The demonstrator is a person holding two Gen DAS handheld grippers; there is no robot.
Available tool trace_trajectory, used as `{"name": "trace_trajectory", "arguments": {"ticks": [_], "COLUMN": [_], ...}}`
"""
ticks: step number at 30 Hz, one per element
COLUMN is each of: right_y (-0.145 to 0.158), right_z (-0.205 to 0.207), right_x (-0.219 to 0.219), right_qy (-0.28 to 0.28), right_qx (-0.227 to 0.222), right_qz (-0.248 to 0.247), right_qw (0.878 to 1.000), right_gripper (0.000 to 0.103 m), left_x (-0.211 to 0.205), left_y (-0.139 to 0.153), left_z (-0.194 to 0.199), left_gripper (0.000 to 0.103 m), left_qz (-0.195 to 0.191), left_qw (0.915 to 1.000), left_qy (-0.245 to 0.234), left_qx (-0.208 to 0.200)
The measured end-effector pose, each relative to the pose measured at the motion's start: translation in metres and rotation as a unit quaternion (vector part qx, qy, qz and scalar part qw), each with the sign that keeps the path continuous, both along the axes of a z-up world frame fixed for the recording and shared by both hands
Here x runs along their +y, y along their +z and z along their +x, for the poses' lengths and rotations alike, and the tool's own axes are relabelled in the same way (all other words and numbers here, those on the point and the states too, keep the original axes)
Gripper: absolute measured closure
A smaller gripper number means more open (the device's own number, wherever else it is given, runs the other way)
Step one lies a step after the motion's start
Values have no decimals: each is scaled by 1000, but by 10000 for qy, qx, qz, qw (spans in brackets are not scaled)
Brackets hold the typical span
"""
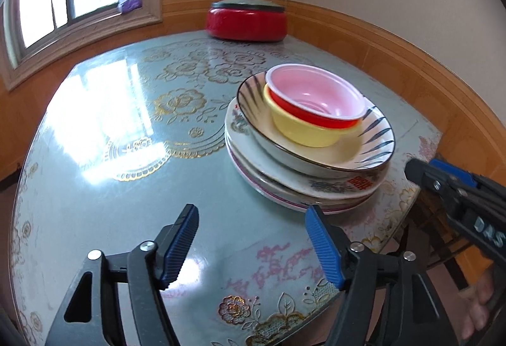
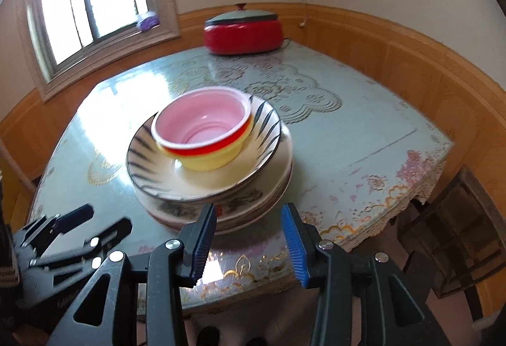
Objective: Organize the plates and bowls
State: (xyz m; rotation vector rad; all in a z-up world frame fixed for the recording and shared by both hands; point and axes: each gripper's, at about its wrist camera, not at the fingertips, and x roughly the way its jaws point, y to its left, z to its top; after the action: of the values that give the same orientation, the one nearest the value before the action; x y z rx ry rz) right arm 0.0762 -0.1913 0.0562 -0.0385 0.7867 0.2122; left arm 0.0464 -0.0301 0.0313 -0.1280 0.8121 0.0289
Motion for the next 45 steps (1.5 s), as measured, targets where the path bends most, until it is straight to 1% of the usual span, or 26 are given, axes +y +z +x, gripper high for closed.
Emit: {"name": "trace_trajectory", "arguments": {"ticks": [1, 3, 6, 7, 9, 10, 11, 14, 15, 18, 24, 33, 42, 45], "right_y": [0, -3, -7, -9, -10, -11, -12, -12, -12, -11, -13, -14, -15, -15], "right_z": [-1, -9, -22, -25, -29, -30, -32, -36, -37, -39, -39, -35, -33, -30], "right_x": [2, 9, 24, 28, 32, 33, 34, 39, 41, 50, 60, 60, 63, 66], "right_qy": [-163, -417, -673, -753, -934, -1019, -1096, -1257, -1294, -1345, -1400, -1472, -1411, -1390], "right_qx": [-24, -168, -396, -446, -457, -436, -431, -450, -458, -527, -507, -460, -489, -459], "right_qz": [15, 35, -166, -148, -31, 18, 43, 81, 100, -27, -130, -159, -154, -190], "right_qw": [9999, 9990, 9968, 9961, 9946, 9938, 9930, 9910, 9905, 9895, 9888, 9879, 9887, 9890], "right_gripper": [60, 60, 60, 60, 60, 60, 60, 60, 60, 60, 60, 60, 60, 60], "left_x": [2, 7, 14, 17, 22, 24, 27, 32, 35, 40, 46, 49, 51, 56], "left_y": [2, 3, 3, 2, 2, 2, 2, 4, 4, 4, 4, 6, 5, 6], "left_z": [-1, -4, -7, -8, -8, -8, -8, -12, -12, -11, -12, -9, -6, -4], "left_gripper": [27, 22, 18, 17, 13, 13, 12, 5, 4, 1, 0, 0, 0, 0], "left_qz": [-6, -3, 108, 125, 186, 185, 183, 263, 258, 251, 223, 180, 188, 101], "left_qw": [10000, 9996, 9983, 9979, 9971, 9968, 9964, 9952, 9950, 9945, 9940, 9943, 9952, 9958], "left_qy": [-84, -277, -525, -588, -681, -723, -769, -865, -887, -927, -978, -949, -853, -788], "left_qx": [-34, -112, -212, -242, -291, -293, -302, -368, -382, -406, -434, -457, -431, -450]}}
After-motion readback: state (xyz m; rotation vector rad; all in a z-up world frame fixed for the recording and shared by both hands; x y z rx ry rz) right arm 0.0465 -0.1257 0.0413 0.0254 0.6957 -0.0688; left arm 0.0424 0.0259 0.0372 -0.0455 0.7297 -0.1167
